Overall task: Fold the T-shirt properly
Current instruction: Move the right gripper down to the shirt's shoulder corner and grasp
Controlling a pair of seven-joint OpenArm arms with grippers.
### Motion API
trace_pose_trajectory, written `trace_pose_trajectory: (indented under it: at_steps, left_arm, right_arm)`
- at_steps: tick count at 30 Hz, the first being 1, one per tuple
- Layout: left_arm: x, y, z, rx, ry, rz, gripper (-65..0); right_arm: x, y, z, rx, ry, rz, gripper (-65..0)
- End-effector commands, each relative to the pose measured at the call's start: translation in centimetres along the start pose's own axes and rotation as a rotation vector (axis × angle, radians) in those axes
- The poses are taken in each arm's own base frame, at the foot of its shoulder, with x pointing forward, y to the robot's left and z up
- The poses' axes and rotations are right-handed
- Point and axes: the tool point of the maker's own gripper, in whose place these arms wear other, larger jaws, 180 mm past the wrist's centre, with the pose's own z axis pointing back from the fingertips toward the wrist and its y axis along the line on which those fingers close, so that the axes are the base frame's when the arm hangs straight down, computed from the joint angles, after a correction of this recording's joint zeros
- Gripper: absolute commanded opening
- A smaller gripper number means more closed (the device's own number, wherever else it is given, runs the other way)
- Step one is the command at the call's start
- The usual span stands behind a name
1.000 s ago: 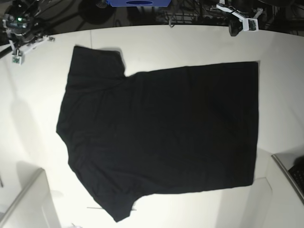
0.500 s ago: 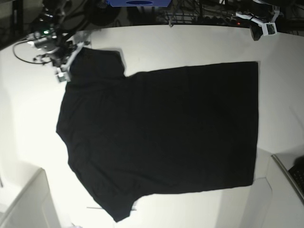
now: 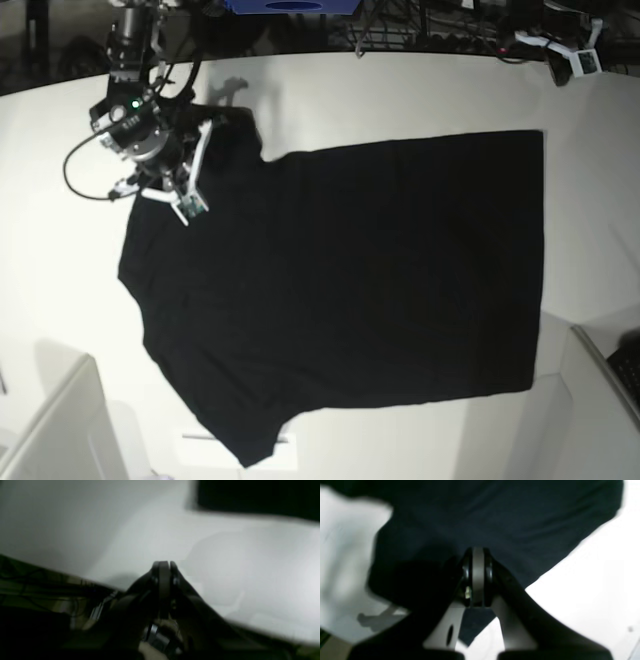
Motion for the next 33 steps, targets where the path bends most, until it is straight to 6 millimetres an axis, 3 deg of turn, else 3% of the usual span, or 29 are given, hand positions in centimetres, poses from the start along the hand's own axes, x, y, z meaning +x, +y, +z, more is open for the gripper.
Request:
trace_pose_trajectory:
  at_steps: [1, 6, 7, 11, 13, 17, 18, 19, 22, 24, 28, 33]
  left_arm:
    - [0.7, 1.6, 0.6, 0.044, -0.026, -0.008, -65.0]
    - [2.8, 3.8, 0.2, 0.119, -0.091, 0.011, -65.0]
    - [3.0, 4.1, 0.2, 0.127, -0.096, 0.011, -65.0]
    - [3.3, 4.0, 0.0, 0.128, -0.107, 0.017, -65.0]
    - [3.2, 3.7, -0.1, 0.119, -0.104, 0.019, -65.0]
    - [3.2, 3.7, -0.1, 0.12, -0.103, 0.022, -65.0]
    - [3.1, 3.7, 0.0, 0.12, -0.102, 0.026, -62.9]
    - [2.9, 3.7, 0.1, 0.125, -0.1, 0.041, -53.3]
    - [2.6, 3.8, 0.3, 0.128, -0.1, 0.127, -29.3]
    - [2.6, 3.8, 0.3, 0.122, -0.101, 0.199, -21.4]
    - [2.0, 3.3, 0.2, 0.096, -0.069, 0.297, -20.2]
    - [1.4, 0.1, -0.9, -0.056, 0.026, 0.362, -20.2]
  right_arm:
    - [-0.2, -2.4, 0.5, -0.081, 0.023, -0.022, -65.0]
    - [-2.4, -7.0, 0.6, -0.181, 0.125, -0.182, -65.0]
    - [-2.8, -7.6, 0.5, -0.185, 0.14, -0.204, -62.4]
    - [-4.2, -8.6, -0.3, -0.167, 0.178, -0.244, -38.7]
    - [-5.2, -9.0, -0.8, -0.162, 0.198, -0.287, -29.9]
    - [-7.2, -10.0, -1.3, -0.137, 0.182, -0.44, -29.7]
    - [-7.6, -10.0, -1.5, -0.121, 0.172, -0.481, -29.4]
    - [-8.4, -10.3, -1.5, -0.11, 0.181, -0.515, -29.3]
    - [-10.5, -9.3, -2.1, -0.013, 0.212, -0.601, -29.3]
    - [-11.6, -8.2, -2.3, 0.054, 0.202, -0.662, -29.3]
    - [-11.9, -5.7, -2.3, 0.161, 0.148, -0.721, -29.3]
    - [-12.2, -3.1, -3.6, 0.287, 0.15, -0.751, -29.3]
